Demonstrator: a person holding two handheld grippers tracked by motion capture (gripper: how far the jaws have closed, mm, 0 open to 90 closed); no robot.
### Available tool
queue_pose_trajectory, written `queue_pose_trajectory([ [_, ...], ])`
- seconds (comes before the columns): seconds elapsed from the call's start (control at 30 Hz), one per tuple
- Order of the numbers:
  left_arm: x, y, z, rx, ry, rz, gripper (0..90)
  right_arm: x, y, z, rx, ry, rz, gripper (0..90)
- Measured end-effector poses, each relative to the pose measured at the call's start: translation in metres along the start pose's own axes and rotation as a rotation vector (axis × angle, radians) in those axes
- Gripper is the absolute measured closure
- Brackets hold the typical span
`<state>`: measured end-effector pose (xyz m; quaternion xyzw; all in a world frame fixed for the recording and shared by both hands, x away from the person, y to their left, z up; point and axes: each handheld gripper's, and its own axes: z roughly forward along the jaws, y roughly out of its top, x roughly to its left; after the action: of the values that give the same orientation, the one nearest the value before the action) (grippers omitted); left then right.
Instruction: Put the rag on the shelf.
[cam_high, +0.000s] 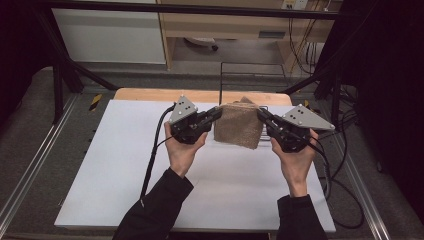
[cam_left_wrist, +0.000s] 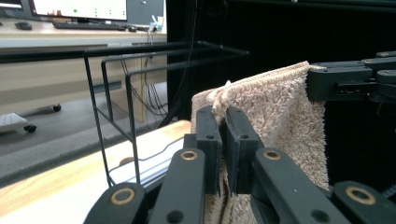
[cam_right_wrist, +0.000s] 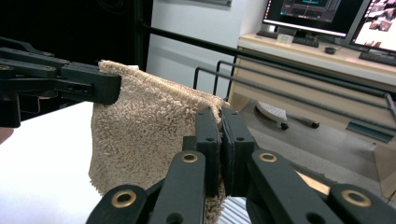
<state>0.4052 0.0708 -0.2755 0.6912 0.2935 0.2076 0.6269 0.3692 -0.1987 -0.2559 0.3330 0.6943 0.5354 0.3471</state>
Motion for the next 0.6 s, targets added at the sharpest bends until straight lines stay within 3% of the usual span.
queue_pose_trajectory([
  [0.6,0.005,0.019,0.008,-0.069,0.004,-0.002,84.9,-0.006,0.022,0.002,-0.052,-0.038,-0.030,87.1],
])
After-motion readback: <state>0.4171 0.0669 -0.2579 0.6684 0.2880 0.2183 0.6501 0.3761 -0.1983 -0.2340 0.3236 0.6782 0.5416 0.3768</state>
